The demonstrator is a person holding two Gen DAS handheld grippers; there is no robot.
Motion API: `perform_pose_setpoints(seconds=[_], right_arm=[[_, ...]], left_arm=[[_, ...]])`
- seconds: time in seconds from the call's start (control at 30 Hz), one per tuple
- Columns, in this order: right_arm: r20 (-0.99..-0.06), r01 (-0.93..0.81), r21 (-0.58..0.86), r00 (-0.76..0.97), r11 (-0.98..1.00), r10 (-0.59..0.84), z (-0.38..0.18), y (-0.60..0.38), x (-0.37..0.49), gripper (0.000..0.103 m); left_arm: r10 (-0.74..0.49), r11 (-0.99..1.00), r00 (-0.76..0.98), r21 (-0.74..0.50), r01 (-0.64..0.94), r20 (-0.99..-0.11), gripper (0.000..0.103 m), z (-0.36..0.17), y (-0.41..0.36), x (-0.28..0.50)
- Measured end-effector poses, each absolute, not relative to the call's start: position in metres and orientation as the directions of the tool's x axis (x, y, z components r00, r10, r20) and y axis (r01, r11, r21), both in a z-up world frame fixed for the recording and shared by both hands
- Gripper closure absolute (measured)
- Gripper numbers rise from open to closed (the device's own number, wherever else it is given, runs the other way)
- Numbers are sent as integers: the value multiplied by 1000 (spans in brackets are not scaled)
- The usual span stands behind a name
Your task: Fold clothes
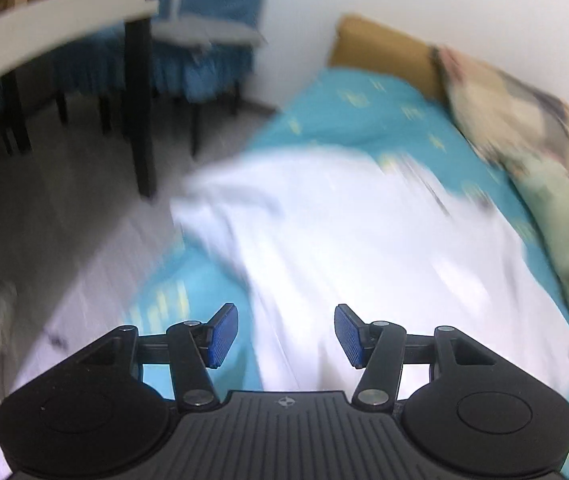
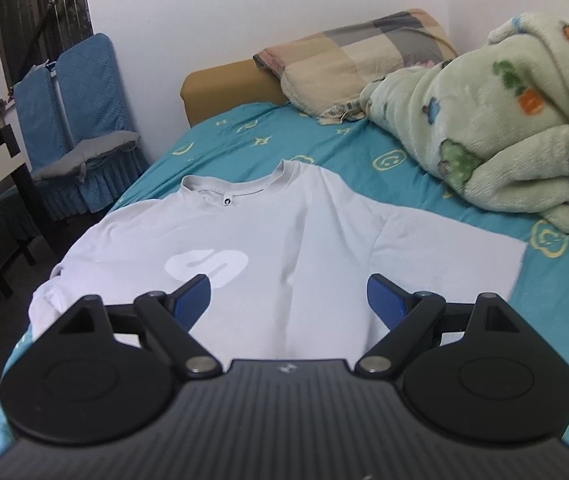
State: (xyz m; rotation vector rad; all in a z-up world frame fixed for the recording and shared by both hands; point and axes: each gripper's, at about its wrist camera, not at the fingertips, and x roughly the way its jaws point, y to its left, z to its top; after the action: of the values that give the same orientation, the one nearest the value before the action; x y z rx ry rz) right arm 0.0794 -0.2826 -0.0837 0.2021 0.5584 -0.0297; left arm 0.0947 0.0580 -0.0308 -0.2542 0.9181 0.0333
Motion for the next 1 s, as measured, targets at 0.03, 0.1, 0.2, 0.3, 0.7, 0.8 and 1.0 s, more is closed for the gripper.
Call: perform_pose_setpoints(seconds=[0.03, 0.1, 0.2, 0.3, 0.7, 0.8, 1.0], right_arm=[[-529, 86, 177, 848, 980, 21, -81, -284, 74, 16], [-534, 94, 186, 846, 978, 20, -75, -288, 60, 16], [-547, 107, 216, 837, 970, 30, -67, -297, 38, 16], [-579, 118, 242, 814, 963, 46, -66, -305, 18, 16], [-711, 152, 244, 700, 958, 70, -101, -311, 14, 16], [-742, 155, 255, 664, 954, 90, -112, -310, 19, 16], [-745, 158, 289, 657, 944, 118, -114, -309, 25, 16]], left_arm=[[-114, 969, 585, -219, -111, -803, 51, -32, 47, 74], [-165, 972, 539, -230, -55, -826, 52, -36, 23, 39], [-217, 970, 477, -241, 12, -851, 52, -50, -17, -3], [-241, 970, 411, -236, 63, -879, 55, -66, -48, -31], [-218, 976, 314, -202, 82, -924, 101, -81, -50, -8], [-292, 955, 293, -296, 35, -910, 102, -59, -14, -8], [-323, 936, 274, -349, -48, -906, 102, -20, 59, -6]])
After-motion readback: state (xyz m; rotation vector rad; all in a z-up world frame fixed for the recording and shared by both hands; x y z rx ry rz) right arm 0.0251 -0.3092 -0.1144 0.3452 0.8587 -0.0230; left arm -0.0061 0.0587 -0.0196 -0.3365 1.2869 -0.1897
